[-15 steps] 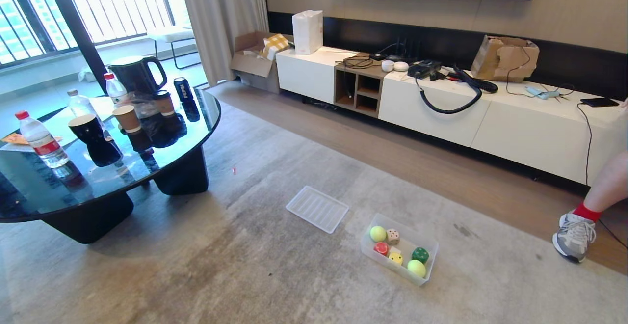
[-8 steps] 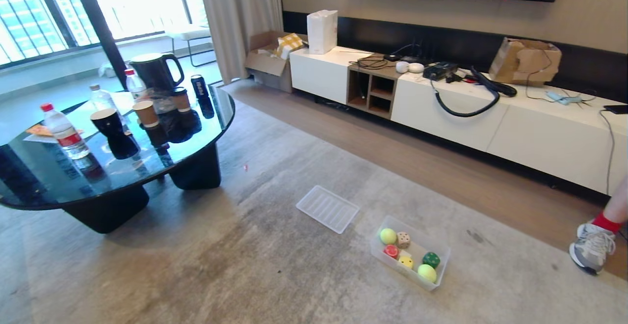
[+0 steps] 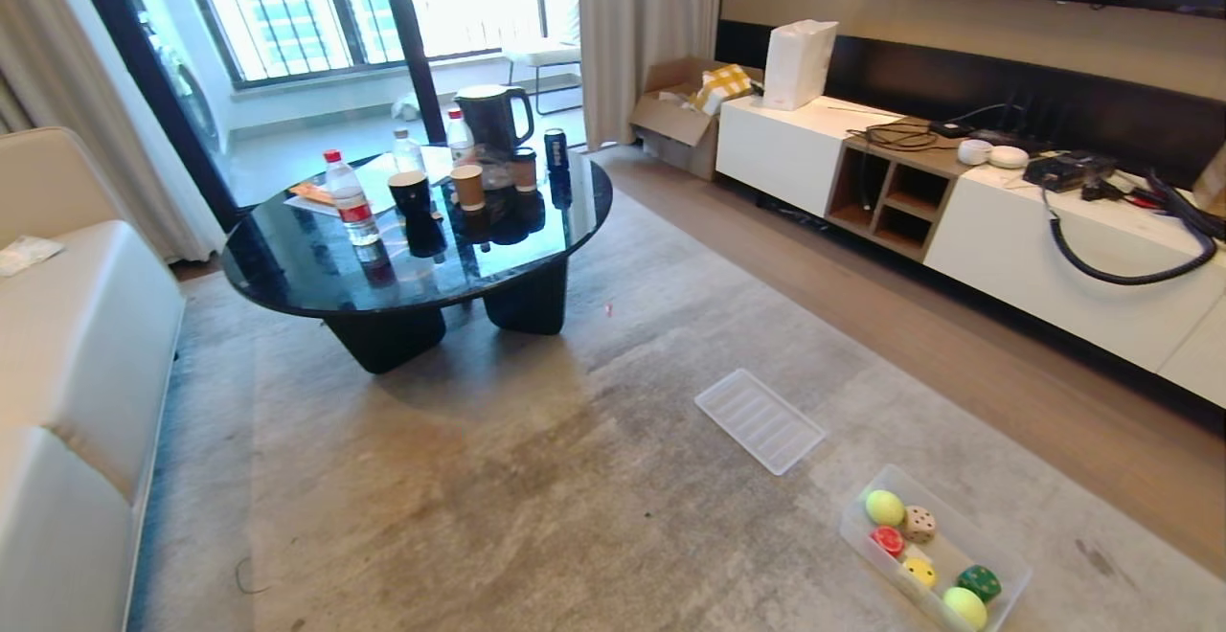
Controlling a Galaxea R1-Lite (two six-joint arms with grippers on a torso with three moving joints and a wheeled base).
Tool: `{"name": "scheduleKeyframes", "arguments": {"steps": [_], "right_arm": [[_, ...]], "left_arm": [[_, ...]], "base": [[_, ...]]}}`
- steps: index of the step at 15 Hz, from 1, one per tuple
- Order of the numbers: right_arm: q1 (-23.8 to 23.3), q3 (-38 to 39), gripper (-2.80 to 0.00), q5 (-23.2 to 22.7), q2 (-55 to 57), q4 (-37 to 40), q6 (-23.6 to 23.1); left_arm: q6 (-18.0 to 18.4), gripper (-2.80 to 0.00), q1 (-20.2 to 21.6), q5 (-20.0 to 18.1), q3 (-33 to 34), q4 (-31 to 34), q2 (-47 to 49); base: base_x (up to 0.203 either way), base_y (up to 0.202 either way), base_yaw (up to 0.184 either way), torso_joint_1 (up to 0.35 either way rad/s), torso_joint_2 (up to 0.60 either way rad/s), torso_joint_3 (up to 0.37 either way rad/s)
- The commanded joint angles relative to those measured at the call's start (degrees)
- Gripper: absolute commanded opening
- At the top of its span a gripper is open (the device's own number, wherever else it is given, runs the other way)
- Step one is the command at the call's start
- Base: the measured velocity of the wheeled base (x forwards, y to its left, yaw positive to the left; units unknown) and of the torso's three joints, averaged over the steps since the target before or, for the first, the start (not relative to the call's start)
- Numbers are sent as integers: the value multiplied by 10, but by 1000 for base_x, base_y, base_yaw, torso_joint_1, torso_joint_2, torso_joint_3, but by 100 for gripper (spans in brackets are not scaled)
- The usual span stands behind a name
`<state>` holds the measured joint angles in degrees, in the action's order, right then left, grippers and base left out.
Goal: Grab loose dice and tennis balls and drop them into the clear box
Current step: Close the lid
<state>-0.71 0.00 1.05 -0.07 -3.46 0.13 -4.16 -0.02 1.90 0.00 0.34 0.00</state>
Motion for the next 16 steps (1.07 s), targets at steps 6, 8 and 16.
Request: {"name": "scheduleKeyframes", "arguments": {"steps": [6, 8, 16], "right_arm": [[0, 14, -280, 0, 0, -1, 0], [0, 14, -280, 0, 0, -1, 0], [0, 14, -280, 0, 0, -1, 0]], "left_arm": [[-1, -280, 0, 0, 0, 0, 0], [-1, -280, 0, 0, 0, 0, 0], [0, -280, 0, -1, 0, -1, 0]], "base": [[0, -4, 87, 2, 3, 2], [0, 0, 0, 0, 0, 0], [25, 0, 0, 1, 0, 0]]}}
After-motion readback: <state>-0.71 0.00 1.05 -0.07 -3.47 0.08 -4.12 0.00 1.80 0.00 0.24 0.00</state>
